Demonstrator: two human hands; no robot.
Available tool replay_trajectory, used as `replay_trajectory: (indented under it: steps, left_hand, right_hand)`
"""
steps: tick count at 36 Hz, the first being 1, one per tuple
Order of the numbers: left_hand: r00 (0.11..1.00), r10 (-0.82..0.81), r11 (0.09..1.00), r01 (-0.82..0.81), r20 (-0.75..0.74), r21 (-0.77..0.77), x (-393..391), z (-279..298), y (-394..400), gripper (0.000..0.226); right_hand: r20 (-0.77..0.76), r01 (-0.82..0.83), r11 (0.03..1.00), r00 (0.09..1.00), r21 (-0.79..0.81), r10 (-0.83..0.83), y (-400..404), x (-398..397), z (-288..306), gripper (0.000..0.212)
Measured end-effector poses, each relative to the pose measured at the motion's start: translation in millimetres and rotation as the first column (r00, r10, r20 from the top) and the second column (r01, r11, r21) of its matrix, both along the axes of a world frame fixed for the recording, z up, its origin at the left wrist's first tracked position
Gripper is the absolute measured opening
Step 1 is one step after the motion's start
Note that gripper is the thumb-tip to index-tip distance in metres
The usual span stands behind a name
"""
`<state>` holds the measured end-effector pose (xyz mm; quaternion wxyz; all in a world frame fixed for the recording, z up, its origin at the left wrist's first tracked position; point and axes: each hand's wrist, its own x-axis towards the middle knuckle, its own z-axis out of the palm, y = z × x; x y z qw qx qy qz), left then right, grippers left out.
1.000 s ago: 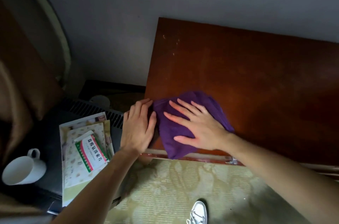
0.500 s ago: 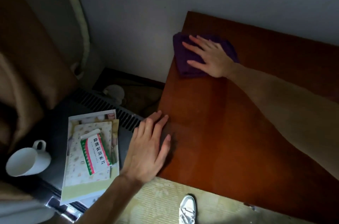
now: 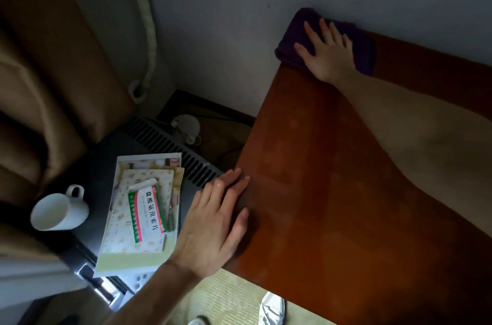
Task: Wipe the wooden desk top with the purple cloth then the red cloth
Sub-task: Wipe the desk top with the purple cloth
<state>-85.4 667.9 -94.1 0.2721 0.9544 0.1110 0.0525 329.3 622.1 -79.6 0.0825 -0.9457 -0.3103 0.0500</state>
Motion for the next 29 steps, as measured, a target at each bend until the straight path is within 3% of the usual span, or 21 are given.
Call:
replay_trajectory:
  steps: [6,11,15,18,22,26,29]
  left_hand:
    - [0.998,0.025,0.998,-0.022,0.051,-0.05,-1.9,-1.1,0.1,0.057]
    - [0.994,0.039,0.995,-0.029,0.104,-0.095,-4.6,-0.9,2.3,0.059]
    - [0.944,0.293,0.928,-0.243,0.151,-0.283,-14.4,2.9,-1.6,0.059]
    - [0.893,0.44,0.838,-0.374,0.088,-0.397,-29.5,7.0,-5.6,0.054]
    - [0.95,0.305,0.898,-0.264,0.064,-0.353,-41.1,24.8,4.5,0.049]
    - [0.985,0.17,0.961,-0.16,0.026,-0.223,-23.0,40.7,21.5,0.057]
    - [0.991,0.106,0.987,-0.114,-0.078,-0.11,2.5,44.4,26.2,0.062]
  right_hand:
    - [0.002,0.006,1.0,1.0,-0.025,-0.006,-24.7,-68.4,-5.4,0.074]
    - [0.039,-0.045,0.999,0.998,-0.003,0.045,-65.6,-176.3,-13.0,0.074]
    - [0.037,-0.08,0.997,0.996,0.016,0.079,-98.2,-282.3,-15.3,0.073]
    - [0.013,-0.111,0.993,0.994,0.037,0.111,-114.7,-348.2,-14.5,0.075]
    - [-0.048,-0.162,0.987,0.986,-0.007,0.162,-125.1,-395.5,-7.3,0.075]
    - [-0.097,-0.24,0.971,0.966,0.008,0.24,-130.6,-388.0,9.0,0.068]
    - [-0.147,-0.121,0.991,0.981,0.054,0.128,-136.7,-356.9,33.9,0.064]
